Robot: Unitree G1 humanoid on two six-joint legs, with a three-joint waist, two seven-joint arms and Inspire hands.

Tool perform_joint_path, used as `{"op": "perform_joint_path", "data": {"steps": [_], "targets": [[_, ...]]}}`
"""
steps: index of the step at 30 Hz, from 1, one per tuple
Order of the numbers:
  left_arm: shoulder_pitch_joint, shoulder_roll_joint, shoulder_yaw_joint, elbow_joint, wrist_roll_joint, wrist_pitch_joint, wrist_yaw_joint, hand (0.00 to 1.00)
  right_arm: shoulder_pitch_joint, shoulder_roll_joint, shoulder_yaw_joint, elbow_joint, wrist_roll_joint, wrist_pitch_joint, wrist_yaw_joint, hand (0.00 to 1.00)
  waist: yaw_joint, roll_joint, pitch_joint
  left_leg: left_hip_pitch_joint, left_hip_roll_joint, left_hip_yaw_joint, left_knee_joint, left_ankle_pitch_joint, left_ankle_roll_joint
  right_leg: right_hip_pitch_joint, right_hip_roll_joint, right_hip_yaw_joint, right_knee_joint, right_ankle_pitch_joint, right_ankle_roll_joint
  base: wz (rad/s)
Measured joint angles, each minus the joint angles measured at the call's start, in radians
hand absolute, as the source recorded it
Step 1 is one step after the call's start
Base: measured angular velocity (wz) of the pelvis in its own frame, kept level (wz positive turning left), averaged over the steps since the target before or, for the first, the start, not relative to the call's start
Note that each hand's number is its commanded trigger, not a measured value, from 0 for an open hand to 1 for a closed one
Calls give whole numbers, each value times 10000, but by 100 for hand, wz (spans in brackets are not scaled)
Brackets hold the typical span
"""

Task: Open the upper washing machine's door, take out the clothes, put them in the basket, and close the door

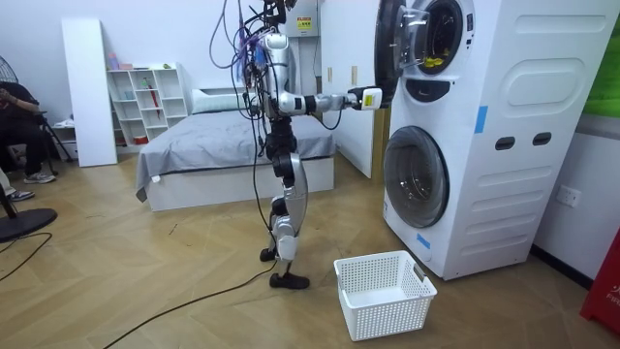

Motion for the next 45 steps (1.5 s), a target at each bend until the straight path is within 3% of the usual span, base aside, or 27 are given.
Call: {"op": "perform_joint_path", "data": {"steps": [7,10,13,17,19,22,28,35,39,41,45], "targets": [[-229,0,-148,420,18,-361,22,0,-39,-204,274,-932,-871,42,-217,0,92,-39,-25,-146,77,28,-28,5,-9,-342,33,167,158,11,-19,-13],[-402,4,-377,780,11,-381,19,0,-70,-375,447,-1196,-1144,224,-197,0,323,-62,-23,16,110,28,-64,6,-10,-280,106,374,149,27,-44,-20],[-482,42,-479,968,-2,-406,20,0,-103,-355,624,-1442,-1511,431,-191,0,332,-109,-42,47,145,20,-120,6,-10,-257,133,374,148,31,-53,-3],[-616,71,-766,965,-5,-405,-25,0,-950,-272,885,-1830,-1730,456,-101,0,449,-138,-22,42,140,36,-125,7,-13,-261,143,361,124,48,-81,2],[-644,89,-764,964,-5,-405,-32,0,-1034,-440,1120,-2056,-1845,441,231,0,514,-178,0,42,140,28,-128,23,-40,-259,144,352,122,61,-103,0],[-824,83,-772,995,-5,-404,-67,0,-1033,-217,1477,-2065,-1910,453,325,0,538,-202,19,18,150,22,-122,46,-79,-269,146,329,114,100,-164,1],[-1018,97,-768,987,-62,-405,-78,0,-1468,-220,1796,-2068,-1952,641,1011,0,631,-341,-4,-249,151,16,-17,101,-165,-498,141,341,116,192,-229,2],[-1311,354,-1152,1095,-802,-348,-10,0,-2632,-181,2997,-2110,-2348,869,1598,0,1157,-426,-26,-329,161,-229,1,132,-207,-506,143,188,104,205,-244,6],[-1310,446,-1158,1098,-803,-317,-10,0,-3500,283,3364,-2379,-2306,818,1837,0,1228,-549,-1,-316,156,-437,-12,131,-207,-336,131,-26,-49,205,-243,19],[-1323,450,-1192,1091,-889,-231,-12,0,-3739,478,3490,-2433,-2235,693,1985,0,1298,-634,-37,-289,152,-570,-14,131,-206,-230,129,-130,-51,205,-243,24],[-1448,448,-1238,1097,-1153,-142,-21,0,-3831,510,3754,-2410,-2247,703,2166,0,1403,-646,16,-290,108,-737,-6,131,-205,-146,110,-220,-65,205,-240,15]]}}
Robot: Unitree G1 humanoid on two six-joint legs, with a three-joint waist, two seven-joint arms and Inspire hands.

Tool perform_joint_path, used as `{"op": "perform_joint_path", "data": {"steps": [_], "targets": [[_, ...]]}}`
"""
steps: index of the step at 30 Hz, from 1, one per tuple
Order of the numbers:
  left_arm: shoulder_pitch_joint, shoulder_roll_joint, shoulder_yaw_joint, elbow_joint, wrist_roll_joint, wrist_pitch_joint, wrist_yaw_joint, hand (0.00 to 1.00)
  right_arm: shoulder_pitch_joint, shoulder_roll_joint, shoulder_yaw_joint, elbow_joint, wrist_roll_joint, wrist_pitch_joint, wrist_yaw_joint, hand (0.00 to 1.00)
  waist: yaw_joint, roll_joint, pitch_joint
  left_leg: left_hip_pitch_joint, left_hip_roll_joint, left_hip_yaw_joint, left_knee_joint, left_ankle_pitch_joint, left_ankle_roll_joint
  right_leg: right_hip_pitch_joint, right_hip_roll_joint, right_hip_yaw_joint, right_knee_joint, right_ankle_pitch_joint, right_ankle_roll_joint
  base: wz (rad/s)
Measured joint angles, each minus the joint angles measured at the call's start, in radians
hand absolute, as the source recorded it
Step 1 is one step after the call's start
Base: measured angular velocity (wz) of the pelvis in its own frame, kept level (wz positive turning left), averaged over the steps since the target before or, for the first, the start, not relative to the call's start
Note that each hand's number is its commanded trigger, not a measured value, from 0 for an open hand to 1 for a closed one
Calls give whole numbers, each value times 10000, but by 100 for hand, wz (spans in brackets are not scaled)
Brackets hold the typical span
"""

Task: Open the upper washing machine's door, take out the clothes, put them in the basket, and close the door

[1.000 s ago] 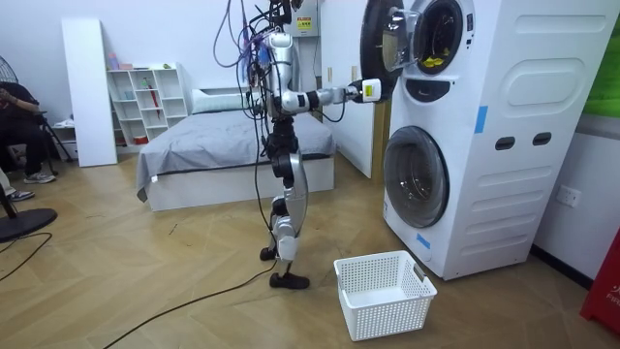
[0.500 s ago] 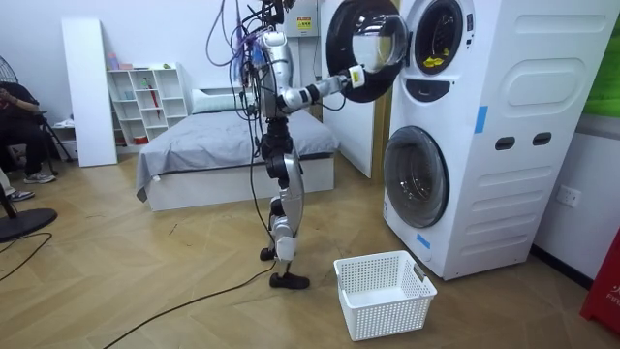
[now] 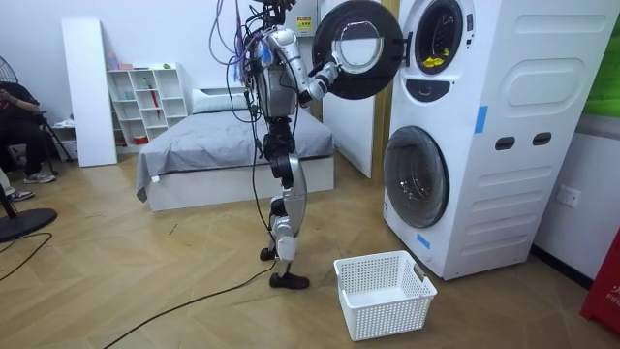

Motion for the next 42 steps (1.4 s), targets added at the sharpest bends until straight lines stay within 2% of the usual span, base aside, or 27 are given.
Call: {"op": "perform_joint_path", "data": {"steps": [2,5,10,15,23,27,29,30,32,33,35,37,42], "targets": [[-73,0,0,-11,-3,8,0,0,-29,4,2,-1,0,7,124,0,32,55,67,-21,-33,-27,6,0,3,9,-84,-13,5,-15,27,8],[-78,0,-2,-71,0,96,0,0,-42,5,-3,-1,-24,23,266,0,26,110,108,-59,-41,-48,-40,-7,7,-5,-81,-5,10,-27,47,0],[-74,-1,-5,-362,7,184,-9,0,-41,64,20,-1,-437,31,491,0,57,106,102,-154,-45,-113,6,-3,4,-65,-56,-4,2,-43,48,3],[-84,0,21,-649,-19,179,16,0,-41,67,276,32,-442,35,486,0,267,75,81,-183,-45,-47,38,4,13,-150,-25,31,26,-43,49,-3],[90,-25,119,-809,-3,221,31,0,-35,-141,256,44,-870,145,473,0,203,87,90,-148,-42,-103,20,6,16,-75,-89,14,15,-42,51,3],[375,-67,322,-790,-17,224,47,0,491,-402,-661,44,-1893,139,80,0,-202,125,115,-39,-49,-148,29,5,17,129,-117,-12,-2,-56,73,15],[635,-80,695,-790,-87,226,50,0,996,-813,-1574,45,-2069,140,-323,0,-567,127,115,-53,-84,-159,45,8,25,181,-123,-13,-14,-83,119,9],[690,-85,816,-790,-124,227,52,0,1114,-959,-1849,44,-2124,139,-443,0,-622,137,113,-53,-91,-157,35,7,27,189,-127,-10,-4,-87,126,0],[831,-86,1234,-809,-162,229,160,0,1367,-1461,-2968,57,-2492,153,-1006,0,-891,169,122,-46,-98,-119,44,9,31,184,-142,51,-14,-89,128,-6],[875,-88,1314,-829,-212,229,191,0,1404,-1514,-3264,57,-2524,151,-1167,0,-941,182,121,-40,-98,-97,48,9,32,184,-141,68,-21,-89,128,-7],[946,-99,1517,-829,-213,240,231,0,1448,-1673,-4193,61,-2483,151,-1924,0,-1184,218,70,-33,-96,-70,77,14,35,190,-123,89,-90,-72,128,-7],[1010,-110,1609,-814,-213,238,261,0,1430,-1694,-4693,59,-2473,147,-2467,0,-1289,230,35,-28,-97,-56,81,22,43,191,-115,55,-93,-71,128,0],[1024,-137,1649,-810,-180,271,312,0,1002,-1758,-4920,637,-2505,114,-3412,0,-1450,169,12,31,-81,5,30,24,44,191,-99,39,-81,-72,129,-2]]}}
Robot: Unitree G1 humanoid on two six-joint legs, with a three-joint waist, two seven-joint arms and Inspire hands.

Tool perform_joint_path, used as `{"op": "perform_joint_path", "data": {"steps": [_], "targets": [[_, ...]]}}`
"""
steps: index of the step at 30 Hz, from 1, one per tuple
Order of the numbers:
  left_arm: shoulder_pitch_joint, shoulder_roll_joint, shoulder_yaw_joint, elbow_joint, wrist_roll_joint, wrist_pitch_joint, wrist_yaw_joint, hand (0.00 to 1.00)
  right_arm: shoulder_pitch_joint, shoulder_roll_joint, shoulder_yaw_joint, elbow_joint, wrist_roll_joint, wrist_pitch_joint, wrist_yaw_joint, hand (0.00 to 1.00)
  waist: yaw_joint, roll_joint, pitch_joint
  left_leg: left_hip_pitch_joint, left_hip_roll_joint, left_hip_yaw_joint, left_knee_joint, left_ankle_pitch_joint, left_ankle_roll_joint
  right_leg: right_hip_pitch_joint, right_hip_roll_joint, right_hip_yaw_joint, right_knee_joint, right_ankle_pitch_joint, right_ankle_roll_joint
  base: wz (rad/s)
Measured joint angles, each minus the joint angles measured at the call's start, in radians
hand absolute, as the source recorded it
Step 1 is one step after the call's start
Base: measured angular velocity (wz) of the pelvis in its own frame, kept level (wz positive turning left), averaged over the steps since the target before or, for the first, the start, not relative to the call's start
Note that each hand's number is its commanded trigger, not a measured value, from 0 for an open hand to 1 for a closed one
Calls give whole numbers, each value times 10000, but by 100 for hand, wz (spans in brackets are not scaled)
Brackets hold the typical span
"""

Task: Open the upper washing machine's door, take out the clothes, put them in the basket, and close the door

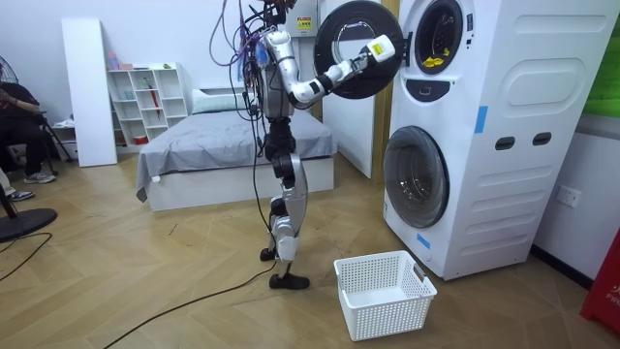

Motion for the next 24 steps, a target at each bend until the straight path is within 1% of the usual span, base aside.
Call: {"op": "perform_joint_path", "data": {"steps": [3,5,10,12,14,17,19,21,24], "targets": [[9,1,11,40,41,12,0,0,-371,-3,-109,466,-46,6,-397,0,59,-104,6,38,17,3,-29,0,0,7,-2,-17,30,0,0,0],[73,0,11,45,80,92,-6,0,-536,-26,-222,541,-49,6,-646,0,62,-182,16,55,33,-46,-32,0,0,5,-17,-14,102,-1,1,5],[210,2,56,20,93,141,-23,0,-1067,-180,-237,572,-30,0,-1032,0,55,-277,17,101,29,-57,-26,0,0,62,-34,-35,107,-1,2,1],[235,3,60,-1,111,142,-23,0,-1079,-303,-238,580,60,-9,-1102,0,69,-308,25,109,25,-80,-4,-1,0,89,-39,-29,105,-1,2,2],[243,2,73,-5,142,148,-36,0,-1083,-419,-238,690,255,-12,-1132,0,75,-342,62,97,18,-77,22,-1,0,93,-46,-17,98,-2,4,0],[186,-10,215,-38,204,164,-123,0,-1083,-450,-240,778,308,-10,-1130,0,84,-345,64,64,4,-70,72,-1,-1,90,-61,1,88,-14,-2,0],[170,-7,404,-70,193,189,-108,0,-1102,-482,-232,873,722,-13,-1117,0,110,-341,66,46,-9,-69,119,-1,-1,88,-70,6,97,-30,-11,0],[142,-9,403,-68,195,192,-95,0,-1140,-481,-229,1131,1011,-13,-1101,0,130,-344,65,68,-19,-72,141,-1,-1,124,-74,0,98,-30,-11,0],[142,-7,408,-120,204,191,-87,0,-1139,-481,-230,1599,1038,-13,-962,0,256,-382,49,106,-38,-72,151,0,0,165,-42,-8,107,-35,-2,0]]}}
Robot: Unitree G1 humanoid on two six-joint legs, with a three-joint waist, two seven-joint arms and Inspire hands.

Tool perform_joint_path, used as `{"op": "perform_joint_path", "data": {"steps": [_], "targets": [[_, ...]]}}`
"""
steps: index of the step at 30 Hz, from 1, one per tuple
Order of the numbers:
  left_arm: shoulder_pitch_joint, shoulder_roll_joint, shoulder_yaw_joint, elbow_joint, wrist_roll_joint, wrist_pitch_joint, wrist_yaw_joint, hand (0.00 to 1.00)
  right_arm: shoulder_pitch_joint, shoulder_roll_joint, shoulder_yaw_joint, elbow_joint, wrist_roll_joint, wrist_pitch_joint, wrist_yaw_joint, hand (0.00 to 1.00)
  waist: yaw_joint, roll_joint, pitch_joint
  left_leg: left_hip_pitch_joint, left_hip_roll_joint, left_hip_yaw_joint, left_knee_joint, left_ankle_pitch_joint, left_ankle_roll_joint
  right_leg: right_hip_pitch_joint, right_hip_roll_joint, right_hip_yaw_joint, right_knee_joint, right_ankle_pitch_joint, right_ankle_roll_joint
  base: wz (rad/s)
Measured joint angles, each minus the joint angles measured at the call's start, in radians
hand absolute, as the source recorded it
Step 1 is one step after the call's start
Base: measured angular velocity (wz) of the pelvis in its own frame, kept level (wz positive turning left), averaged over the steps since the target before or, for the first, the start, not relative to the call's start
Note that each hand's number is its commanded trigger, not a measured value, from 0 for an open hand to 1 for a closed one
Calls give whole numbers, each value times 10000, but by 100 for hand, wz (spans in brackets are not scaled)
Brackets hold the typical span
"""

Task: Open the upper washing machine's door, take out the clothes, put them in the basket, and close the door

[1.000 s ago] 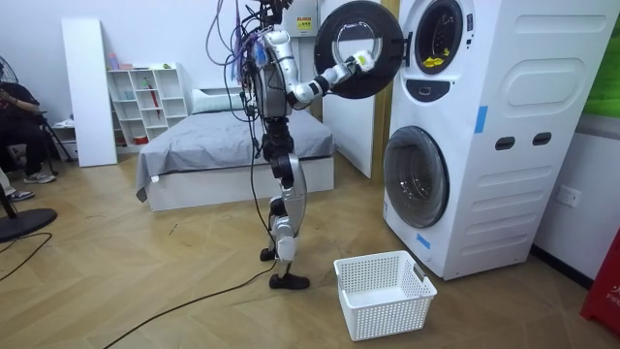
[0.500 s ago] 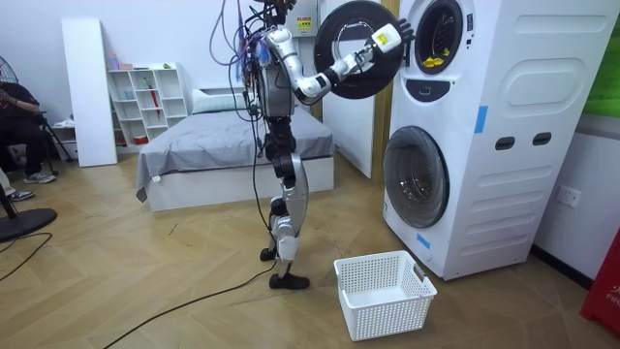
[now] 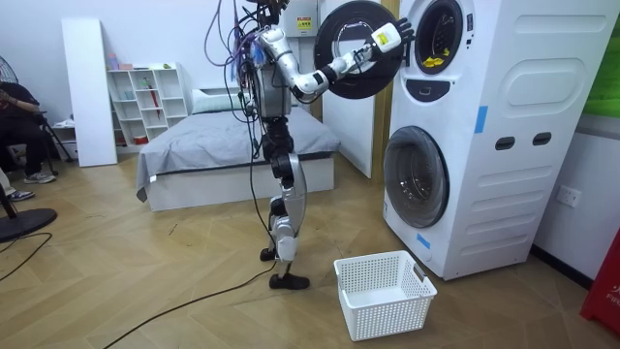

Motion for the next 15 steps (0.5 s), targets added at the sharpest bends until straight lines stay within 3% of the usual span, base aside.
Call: {"op": "perform_joint_path", "data": {"steps": [4,15], "targets": [[95,1,-3,-158,0,40,-14,0,-12,1,14,529,71,-2,157,0,154,-51,-26,16,-5,-44,-2,0,0,11,1,-1,3,-4,6,1],[189,9,3,-158,-10,224,-231,0,-30,0,17,1440,81,9,-13,0,396,-166,26,-5,-41,-71,-11,0,1,13,-98,-34,9,-57,54,0]]}}
